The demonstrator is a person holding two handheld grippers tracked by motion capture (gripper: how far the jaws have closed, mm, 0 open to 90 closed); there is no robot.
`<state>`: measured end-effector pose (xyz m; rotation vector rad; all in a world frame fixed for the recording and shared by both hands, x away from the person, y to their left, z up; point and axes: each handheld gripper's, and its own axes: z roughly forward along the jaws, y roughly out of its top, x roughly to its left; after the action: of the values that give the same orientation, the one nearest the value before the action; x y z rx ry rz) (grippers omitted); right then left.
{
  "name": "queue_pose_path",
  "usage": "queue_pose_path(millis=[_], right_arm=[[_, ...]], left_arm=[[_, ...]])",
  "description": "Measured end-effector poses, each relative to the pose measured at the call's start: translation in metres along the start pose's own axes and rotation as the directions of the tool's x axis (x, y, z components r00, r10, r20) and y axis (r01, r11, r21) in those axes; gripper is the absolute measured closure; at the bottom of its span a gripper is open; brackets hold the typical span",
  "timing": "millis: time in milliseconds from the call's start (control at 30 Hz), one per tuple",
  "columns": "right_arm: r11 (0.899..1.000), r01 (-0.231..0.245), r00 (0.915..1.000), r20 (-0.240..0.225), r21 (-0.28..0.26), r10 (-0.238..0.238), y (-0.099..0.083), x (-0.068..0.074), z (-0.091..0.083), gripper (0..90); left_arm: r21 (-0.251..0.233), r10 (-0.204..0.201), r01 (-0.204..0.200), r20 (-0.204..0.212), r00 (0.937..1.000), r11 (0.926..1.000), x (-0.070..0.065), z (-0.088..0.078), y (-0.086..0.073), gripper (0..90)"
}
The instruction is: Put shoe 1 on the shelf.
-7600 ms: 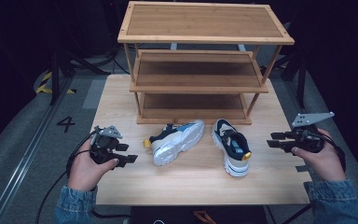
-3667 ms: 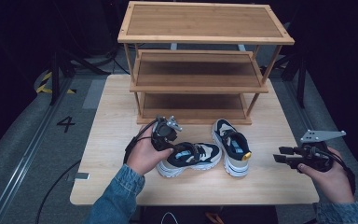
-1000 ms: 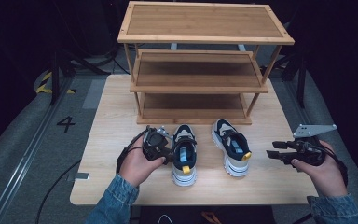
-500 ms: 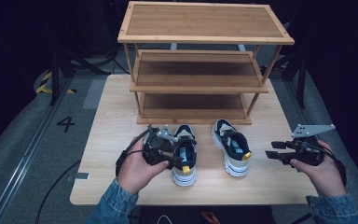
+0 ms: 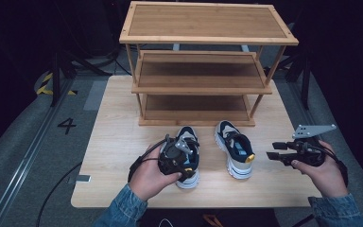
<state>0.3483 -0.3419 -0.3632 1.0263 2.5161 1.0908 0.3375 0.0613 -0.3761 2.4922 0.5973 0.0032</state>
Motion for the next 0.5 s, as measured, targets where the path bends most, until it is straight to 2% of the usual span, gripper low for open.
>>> queue_pose_path(millis=[33, 133, 267, 400, 467, 500], right_arm=[[1.000, 0.001, 1.0000, 0.000, 0.001, -0.001, 0.000, 0.000, 0.000, 50.6], [1.000, 0.003, 1.0000, -0.001, 0.004, -0.003, 0.000, 0.001, 0.000, 50.4], [1.000, 0.001, 1.0000, -0.001, 0.006, -0.001, 0.000, 0.000, 0.001, 50.3], [1.000, 0.002, 1.0000, -0.005, 0.008, -0.002, 0.000, 0.001, 0.003, 50.1], [1.000, 0.005, 1.0000, -0.007, 0.006, -0.005, 0.001, 0.002, 0.002, 50.0], [1.000, 0.010, 0.9999, -0.007, 0.006, -0.010, 0.000, 0.003, 0.002, 50.0]], left_arm=[[0.010, -0.003, 0.003, 0.015, 0.9999, 0.9999, 0.003, 0.008, 0.000, 45.8], [0.019, -0.008, 0.008, 0.032, 0.9994, 0.9998, 0.006, 0.017, 0.001, 46.7], [0.028, -0.011, 0.010, 0.044, 0.9990, 0.9996, 0.009, 0.023, 0.002, 49.2], [0.021, -0.015, 0.014, 0.041, 0.9990, 0.9997, 0.011, 0.029, 0.001, 55.7], [0.024, -0.019, 0.017, 0.063, 0.9978, 0.9996, 0.013, 0.030, 0.001, 60.2], [0.022, -0.017, 0.016, 0.066, 0.9977, 0.9996, 0.013, 0.030, 0.001, 65.1]])
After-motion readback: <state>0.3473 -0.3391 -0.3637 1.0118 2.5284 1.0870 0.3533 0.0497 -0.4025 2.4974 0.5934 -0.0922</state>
